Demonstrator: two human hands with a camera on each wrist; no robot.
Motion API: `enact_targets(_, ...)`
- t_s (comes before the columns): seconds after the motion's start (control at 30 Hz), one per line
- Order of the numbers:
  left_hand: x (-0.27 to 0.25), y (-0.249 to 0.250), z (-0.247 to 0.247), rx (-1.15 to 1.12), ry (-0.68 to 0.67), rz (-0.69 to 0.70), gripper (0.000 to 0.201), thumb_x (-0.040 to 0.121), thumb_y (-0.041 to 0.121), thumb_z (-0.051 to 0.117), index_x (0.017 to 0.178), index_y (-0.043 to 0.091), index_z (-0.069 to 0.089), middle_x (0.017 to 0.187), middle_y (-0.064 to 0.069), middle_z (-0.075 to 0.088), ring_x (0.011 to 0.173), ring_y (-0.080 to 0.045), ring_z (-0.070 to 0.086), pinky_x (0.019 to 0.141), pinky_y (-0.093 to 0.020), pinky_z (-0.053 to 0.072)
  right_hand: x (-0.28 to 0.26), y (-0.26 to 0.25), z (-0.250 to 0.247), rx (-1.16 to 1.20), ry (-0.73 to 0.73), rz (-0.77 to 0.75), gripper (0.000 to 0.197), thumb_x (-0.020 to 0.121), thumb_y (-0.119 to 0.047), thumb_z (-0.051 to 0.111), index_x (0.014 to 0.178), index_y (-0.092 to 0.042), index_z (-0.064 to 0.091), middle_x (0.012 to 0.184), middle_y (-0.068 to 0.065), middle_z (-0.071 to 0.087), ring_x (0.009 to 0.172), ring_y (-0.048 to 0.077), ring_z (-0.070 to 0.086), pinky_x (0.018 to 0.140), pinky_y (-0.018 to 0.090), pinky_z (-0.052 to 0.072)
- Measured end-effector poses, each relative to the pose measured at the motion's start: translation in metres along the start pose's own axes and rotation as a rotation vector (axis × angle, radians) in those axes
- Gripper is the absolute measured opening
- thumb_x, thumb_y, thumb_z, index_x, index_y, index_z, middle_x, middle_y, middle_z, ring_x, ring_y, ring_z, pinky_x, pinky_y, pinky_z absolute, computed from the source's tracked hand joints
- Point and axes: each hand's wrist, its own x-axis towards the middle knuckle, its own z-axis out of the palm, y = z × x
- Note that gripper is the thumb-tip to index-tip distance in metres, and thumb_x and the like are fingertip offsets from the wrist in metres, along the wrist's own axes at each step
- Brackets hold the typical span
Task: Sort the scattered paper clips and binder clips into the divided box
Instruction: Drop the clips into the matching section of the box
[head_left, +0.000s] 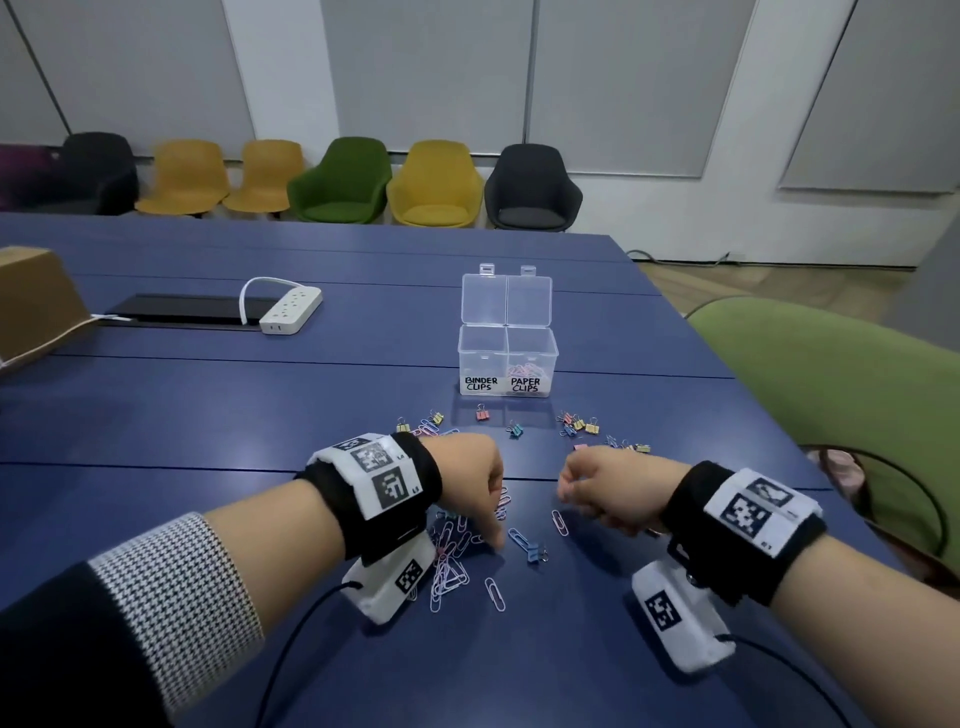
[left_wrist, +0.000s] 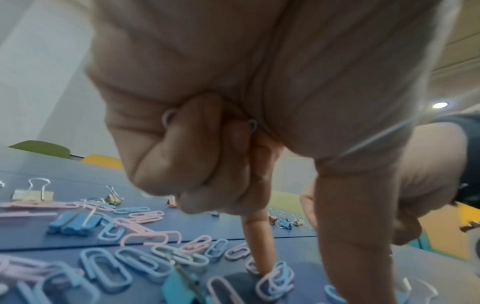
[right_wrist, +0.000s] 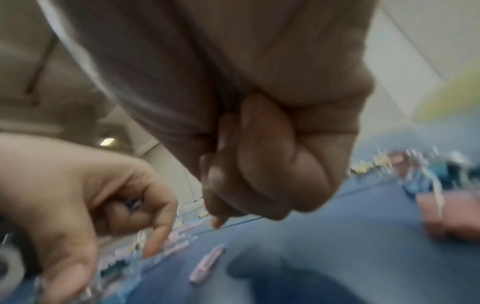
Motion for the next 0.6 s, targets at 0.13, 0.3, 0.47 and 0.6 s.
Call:
enact_targets(0.13, 0.001, 0.001, 0.003, 0.066, -0.001, 0.018, 0.035, 0.071, 0.032, 0.081, 0.093, 0.007, 0.071, 0.060, 0.004, 0.053, 0.048, -0.009, 0.046, 0.034, -0.011, 0.035, 0.004, -0.009, 0.013, -0.537, -0.005, -0.083, 0.028, 0.095, -0.008, 0.041, 0.104, 0.000, 0.066, 0.092, 0.013, 0.063, 0.087, 0.029, 0.059, 0.080, 0.032, 0.048)
enact_targets(0.3, 0.003, 0.001, 0.006, 0.096, 0.008, 0.039, 0.023, 0.074, 0.027, 0.079, 0.087, 0.009, 0.072, 0.060, 0.005, 0.055, 0.053, -0.012, 0.050, 0.050, -0.021, 0.041, 0.006, -0.026, 0.025, -0.705, 0.032, -0.136, 0.050, 0.085, -0.043, 0.062, 0.054, -0.012, 0.038, 0.054, 0.004, 0.039, 0.056, 0.024, 0.040, 0.048, 0.027, 0.031)
enact_targets(0.47, 0.002, 0.003, 0.009, 0.189, 0.002, 0.054, 0.025, 0.079, 0.029, 0.072, 0.087, 0.005, 0.071, 0.076, -0.004, 0.062, 0.069, -0.022, 0.054, 0.062, -0.027, 0.043, 0.012, -0.038, 0.035, -0.814, 0.042, -0.170, 0.037, 0.086, -0.018, 0.057, 0.055, -0.010, 0.039, 0.054, 0.006, 0.037, 0.048, 0.021, 0.035, 0.044, 0.024, 0.027)
enact_targets(0.6, -0.001, 0.009, 0.010, 0.347, -0.024, 0.047, 0.023, 0.087, 0.029, 0.062, 0.072, 0.014, 0.055, 0.071, -0.003, 0.051, 0.071, -0.022, 0.048, 0.061, -0.028, 0.038, 0.009, -0.045, 0.038, -0.861, 0.015, -0.194, 0.025, 0.087, -0.016, 0.056, 0.067, -0.008, 0.044, 0.059, 0.003, 0.037, 0.057, 0.026, 0.042, 0.045, 0.024, 0.026)
